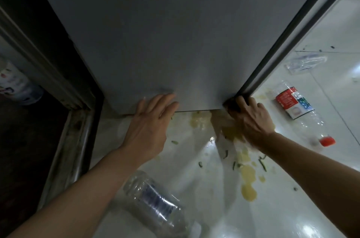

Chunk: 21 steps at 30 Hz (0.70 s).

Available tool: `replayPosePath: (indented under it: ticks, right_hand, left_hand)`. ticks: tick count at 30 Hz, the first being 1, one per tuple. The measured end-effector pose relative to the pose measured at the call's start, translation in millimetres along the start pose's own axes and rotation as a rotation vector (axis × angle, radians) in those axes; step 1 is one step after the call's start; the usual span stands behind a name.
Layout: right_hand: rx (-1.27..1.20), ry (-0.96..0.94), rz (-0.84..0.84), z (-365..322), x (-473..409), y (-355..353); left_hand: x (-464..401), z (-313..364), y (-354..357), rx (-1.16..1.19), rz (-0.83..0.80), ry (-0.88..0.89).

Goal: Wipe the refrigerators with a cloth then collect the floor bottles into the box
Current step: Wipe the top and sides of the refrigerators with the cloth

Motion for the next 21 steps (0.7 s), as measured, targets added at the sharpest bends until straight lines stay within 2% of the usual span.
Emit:
replayPosePath:
  ticks: [2,4,8,12,15,17,19,21]
  right_hand:
    - [-0.138,0.022,0.056,-6.6,0.7,-10.5]
    - [-0.235,-0.072,0.157,-29.3,-1.4,-26.3]
    - [-0.236,-0.241,0.308,-75.9,-11.7,-55.2]
    - [-0.222,-0.324,0.203,-64.9,-11.4,-49.4]
    - [-0.226,-0.159,0.088,-28.0,-3.3,-21.1]
    - [-0.403,0.046,0.112,-6.2,3.0,-14.9]
    - [-0.811,0.220,0.133,5.7,12.5,-11.8]
    - [-1.431,0.526,0.125,15.7,27.7,-3.3]
  left_hand:
    - [-4.5,1.0,-1.3,-0.013,0.029,-0.004]
    - [-8.5,1.8,-3.0,-0.006,0.083,-0.002]
    - [-11.3,-3.5,-5.6,-0.001,0.146,-0.001]
    - [-6.3,-8.8,-4.9,-0.024,0.125,-0.002]
    - [-4.0,-5.3,-4.4,-0.036,0.109,-0.025]
    - [-5.4,-1.2,-5.5,-0.040,0.097,-0.040]
    - [-7.9,4.9,-7.3,-0.041,0.092,-0.036]
    - [-10.1,11.4,-9.4,-0.039,0.102,-0.022]
Point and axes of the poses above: each hand's wrist, its own x-axis away from the middle knuckle, its own y-axis out of the palm, z = x × y, the point moved 5 cm from there along -x, towards the middle knuckle, and after that the axes turned 1 degree about y, right-handed, at the moved point
